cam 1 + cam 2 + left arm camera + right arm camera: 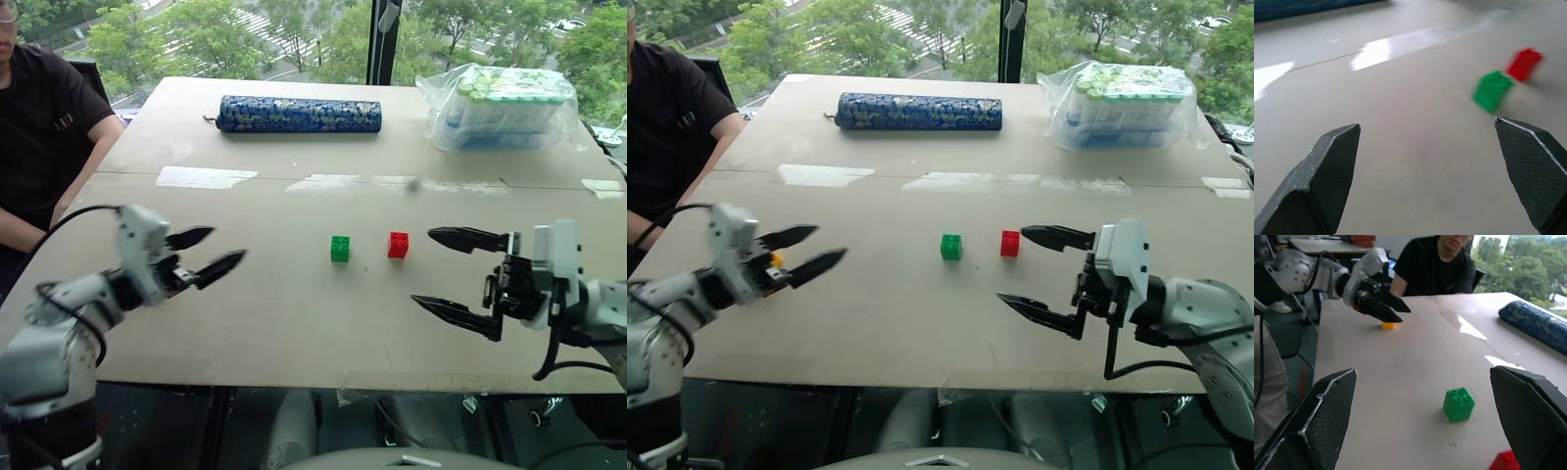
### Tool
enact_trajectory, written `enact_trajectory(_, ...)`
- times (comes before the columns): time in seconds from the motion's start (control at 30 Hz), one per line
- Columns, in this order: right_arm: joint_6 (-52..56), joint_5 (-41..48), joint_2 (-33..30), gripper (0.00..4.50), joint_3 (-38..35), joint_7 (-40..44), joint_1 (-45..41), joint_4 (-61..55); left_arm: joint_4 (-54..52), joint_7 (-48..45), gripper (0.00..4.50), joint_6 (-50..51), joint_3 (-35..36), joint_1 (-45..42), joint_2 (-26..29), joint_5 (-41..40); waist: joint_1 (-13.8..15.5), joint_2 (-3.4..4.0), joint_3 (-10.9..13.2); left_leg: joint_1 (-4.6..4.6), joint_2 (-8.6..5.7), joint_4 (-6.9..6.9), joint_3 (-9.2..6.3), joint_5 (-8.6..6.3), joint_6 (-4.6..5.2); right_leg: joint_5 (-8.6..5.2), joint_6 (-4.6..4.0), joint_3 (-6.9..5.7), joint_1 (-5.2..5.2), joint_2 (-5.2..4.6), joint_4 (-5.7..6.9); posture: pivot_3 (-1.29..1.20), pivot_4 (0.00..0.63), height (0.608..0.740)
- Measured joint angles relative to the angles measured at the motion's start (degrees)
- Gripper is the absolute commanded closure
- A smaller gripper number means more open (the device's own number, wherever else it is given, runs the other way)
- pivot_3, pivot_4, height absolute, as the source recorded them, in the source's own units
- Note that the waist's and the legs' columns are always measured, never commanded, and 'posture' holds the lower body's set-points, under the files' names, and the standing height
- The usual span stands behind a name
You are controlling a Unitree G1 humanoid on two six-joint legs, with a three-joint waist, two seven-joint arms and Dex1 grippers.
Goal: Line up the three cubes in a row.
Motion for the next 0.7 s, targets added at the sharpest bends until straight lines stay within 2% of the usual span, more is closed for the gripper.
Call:
enact_trajectory(0.03, 0.0, 0.0, 0.5, 0.00, 2.2, 1.2, -2.2, 1.7, -2.3, 7.0, 0.02, 3.6, 3.8, 2.5, -2.2, 1.7, 0.2, -0.10, 0.0, 0.00, 0.00, 0.00, -0.04, 0.00, 0.00, 0.03, -0.06, -0.04, 0.00, 0.01, -0.02, 0.00, 0.150, 0.740)
enact_trajectory(0.2, -0.1, -0.6, 2.0, 0.00, 5.8, 3.5, -6.4, 5.6, -5.1, 14.1, 0.02, 8.4, 6.6, 6.0, -2.7, 2.9, 0.8, -0.16, 0.0, -0.09, -0.02, -0.01, -0.14, 0.00, -0.01, 0.11, -0.23, -0.18, -0.03, -0.04, -0.04, 0.00, 0.150, 0.740)
enact_trajectory(0.4, -0.3, -1.7, 2.4, 0.00, 7.1, 4.5, -7.2, 6.5, 1.2, 12.2, 0.02, 9.9, 4.6, 2.9, 7.8, 2.5, 0.7, -0.15, 0.0, -0.10, -0.04, -0.04, -0.15, 0.00, -0.01, 0.08, -0.29, -0.22, -0.05, -0.07, -0.05, 0.00, 0.150, 0.740)
enact_trajectory(0.53, -0.3, -1.8, 2.3, 0.00, 6.7, 3.3, -6.0, 5.7, 9.9, 7.8, 0.02, 7.9, -1.0, 0.5, 13.2, 2.8, 0.5, -0.13, 0.0, -0.19, -0.05, -0.14, -0.13, 0.00, -0.01, 0.06, -0.32, -0.21, -0.22, -0.07, -0.02, 0.00, 0.150, 0.740)
enact_trajectory(0.6, -0.2, -1.8, 2.3, 0.00, 6.6, 2.4, -5.7, 4.9, 15.1, 5.6, 0.56, 5.4, -3.8, -1.6, 14.6, 3.2, 0.5, -0.12, 0.0, -0.22, -0.04, -0.16, -0.14, 0.00, -0.01, 0.05, -0.35, -0.22, -0.27, -0.06, 0.00, 0.00, 0.150, 0.740)
enact_trajectory(0.63, -0.1, -1.8, 2.3, 0.00, 6.6, 2.2, -5.6, 4.6, 16.9, 4.8, 1.00, 4.5, -4.8, -2.3, 15.1, 3.4, 0.5, -0.12, 0.0, -0.22, -0.04, -0.17, -0.14, 0.00, -0.01, 0.05, -0.35, -0.23, -0.27, -0.06, 0.00, 0.00, 0.150, 0.740)
enact_trajectory(0.67, -0.1, -1.8, 2.2, 0.00, 6.5, 2.0, -5.5, 4.2, 18.1, 4.2, 1.07, 3.7, -5.6, -2.7, 15.4, 3.6, 0.5, -0.12, 0.0, -0.23, -0.04, -0.17, -0.12, 0.00, -0.01, 0.05, -0.35, -0.22, -0.28, -0.06, 0.00, 0.00, 0.150, 0.740)
enact_trajectory(0.7, 0.0, -1.7, 2.1, 0.00, 6.3, 1.5, -5.1, 3.4, 21.4, 2.7, 1.60, 1.4, -7.5, -3.9, 16.1, 4.3, 0.5, -0.12, 0.0, -0.23, -0.04, -0.18, -0.10, 0.00, -0.01, 0.05, -0.35, -0.21, -0.28, -0.08, 0.00, 0.00, 0.150, 0.740)
